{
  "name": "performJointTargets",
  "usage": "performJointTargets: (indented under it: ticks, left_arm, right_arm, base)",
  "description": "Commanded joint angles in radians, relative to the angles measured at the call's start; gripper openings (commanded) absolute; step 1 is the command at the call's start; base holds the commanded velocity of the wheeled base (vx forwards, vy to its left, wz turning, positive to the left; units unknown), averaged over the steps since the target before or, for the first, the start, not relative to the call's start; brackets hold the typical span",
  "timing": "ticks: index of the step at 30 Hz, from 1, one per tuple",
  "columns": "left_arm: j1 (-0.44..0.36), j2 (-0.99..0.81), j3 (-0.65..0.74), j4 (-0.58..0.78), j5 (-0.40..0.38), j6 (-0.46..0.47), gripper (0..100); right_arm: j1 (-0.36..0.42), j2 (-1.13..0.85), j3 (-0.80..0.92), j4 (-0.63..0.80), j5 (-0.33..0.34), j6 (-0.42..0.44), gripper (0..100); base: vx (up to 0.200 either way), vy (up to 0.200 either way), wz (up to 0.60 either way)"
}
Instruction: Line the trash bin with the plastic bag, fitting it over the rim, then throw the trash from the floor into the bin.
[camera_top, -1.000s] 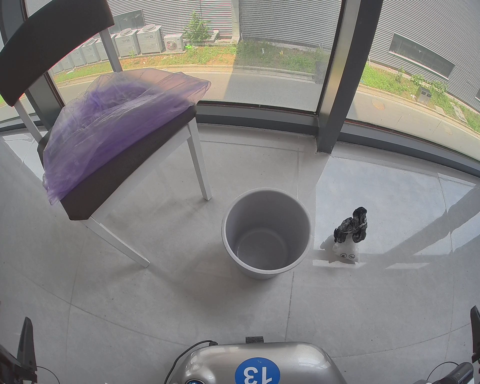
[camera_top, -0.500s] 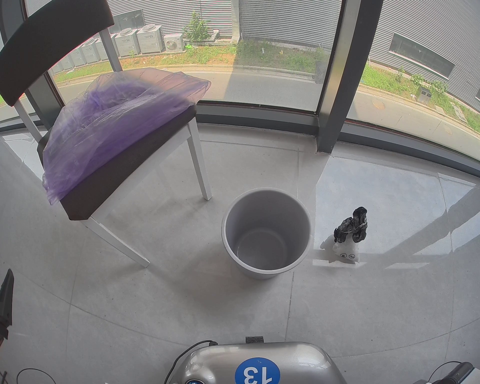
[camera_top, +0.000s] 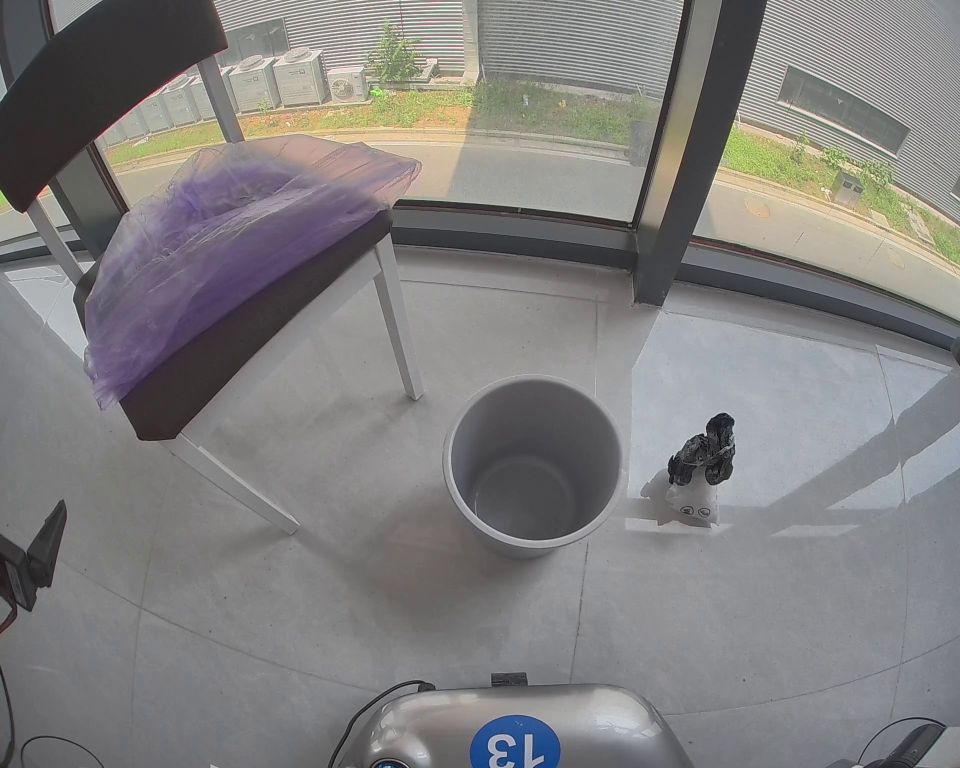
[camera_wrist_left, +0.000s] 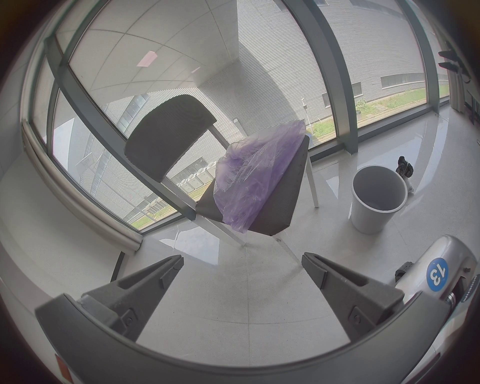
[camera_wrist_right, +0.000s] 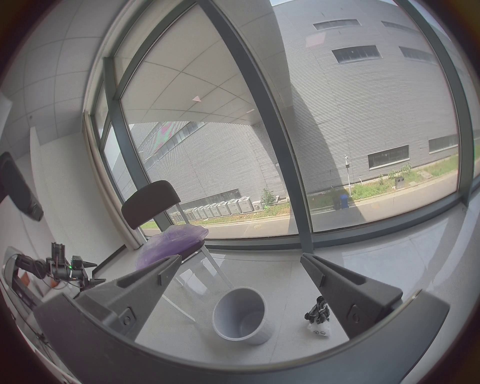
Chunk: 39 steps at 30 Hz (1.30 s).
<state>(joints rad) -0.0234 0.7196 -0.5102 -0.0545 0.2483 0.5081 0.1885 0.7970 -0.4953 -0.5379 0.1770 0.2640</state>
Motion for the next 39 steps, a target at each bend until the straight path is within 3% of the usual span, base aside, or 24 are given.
performJointTargets:
  ticks: [1, 8, 21, 31, 39]
  left_arm:
    - [0.068, 0.193, -0.071, -0.045, -0.004, 0.006, 100]
    - [0.163, 0.333, -0.073, -0.168, -0.017, 0.038, 100]
    - [0.195, 0.495, -0.085, -0.288, -0.043, 0.033, 100]
    - [0.296, 0.69, -0.1, -0.49, -0.115, 0.023, 100]
    - [0.301, 0.744, -0.106, -0.558, -0.115, -0.008, 100]
  right_arm:
    - [-0.001, 0.044, -0.042, -0.005, 0.001, 0.067, 100]
    - [-0.001, 0.054, -0.066, -0.005, -0.001, 0.084, 100]
    - [-0.003, 0.05, -0.08, -0.005, 0.001, 0.089, 100]
    - [-0.003, 0.051, -0.08, -0.005, -0.001, 0.09, 100]
    - [-0.003, 0.051, -0.081, -0.007, 0.001, 0.09, 100]
  base:
    - [0.0, 0.0, 0.0]
    - [0.0, 0.0, 0.0]
    - [0.0, 0.0, 0.0]
    - [0.0, 0.0, 0.0]
    - [0.0, 0.0, 0.0]
